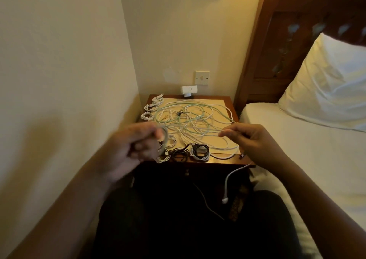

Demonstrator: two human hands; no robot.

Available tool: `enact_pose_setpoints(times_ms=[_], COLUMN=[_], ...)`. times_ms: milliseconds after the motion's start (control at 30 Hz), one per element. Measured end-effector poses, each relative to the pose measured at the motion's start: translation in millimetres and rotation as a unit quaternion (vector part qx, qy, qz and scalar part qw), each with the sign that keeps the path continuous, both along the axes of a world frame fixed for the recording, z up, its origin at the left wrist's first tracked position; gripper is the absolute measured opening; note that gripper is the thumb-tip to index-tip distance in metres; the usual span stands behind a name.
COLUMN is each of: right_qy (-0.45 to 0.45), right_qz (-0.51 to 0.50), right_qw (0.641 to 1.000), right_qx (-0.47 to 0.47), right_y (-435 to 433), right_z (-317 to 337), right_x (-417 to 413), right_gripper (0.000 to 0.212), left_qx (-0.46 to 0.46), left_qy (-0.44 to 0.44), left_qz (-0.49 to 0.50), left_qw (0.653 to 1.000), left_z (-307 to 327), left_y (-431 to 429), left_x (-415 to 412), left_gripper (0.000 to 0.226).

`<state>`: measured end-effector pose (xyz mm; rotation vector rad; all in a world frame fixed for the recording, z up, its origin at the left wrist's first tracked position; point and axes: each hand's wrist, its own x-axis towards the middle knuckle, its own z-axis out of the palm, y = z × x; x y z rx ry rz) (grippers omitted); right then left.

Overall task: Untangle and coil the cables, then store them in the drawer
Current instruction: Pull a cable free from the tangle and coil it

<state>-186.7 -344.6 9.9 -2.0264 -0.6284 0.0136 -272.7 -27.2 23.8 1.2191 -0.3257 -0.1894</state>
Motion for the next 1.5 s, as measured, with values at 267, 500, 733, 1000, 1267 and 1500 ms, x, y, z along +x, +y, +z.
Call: enact_pose_setpoints(times_ms=[267,500,733,1000,1267,1500], right_qy=[0.085,0.132,0.009,0.153,0.069,0.008], right_qz=[-0.077,-0.09,-0.103,0.036,0.102,0.045], right_qw=[0.99,0.961,0.885,0.864,0.992,0.998], right_qx=[-0.079,-0.225,-0.454,-0.479,-0.01,-0.04], right_y=[-53.2,-76.6,-85.1,-57.9,37.0,32.4], right_z=[-88.9,-108.5,-99.9,-72.1,-6.1,-59.1], right_x=[22.4,10.4,12.2,6.3,-35.4,-25.7], right_gripper=[0.03,0.029,0.032,0.048,0.037,0.023], left_qx=[-0.247,-0.285,-0.197,-0.073,0.026,0.046], left_qy=[0.033,0.045,0.043,0.047,0.064,0.021], left_qz=[0.233,0.257,0.166,0.084,-0.042,0.076], left_qw=[0.94,0.922,0.965,0.993,0.997,0.996], left_z=[1.5,1.2,15.3,21.6,10.1,22.5], left_y=[57.4,56.4,29.0,-9.0,-54.0,-37.1], left_x=[33.8,49.7,35.9,27.6,17.9,4.6], left_gripper=[0.031,0.02,0.033,0.027,0.028,0.024])
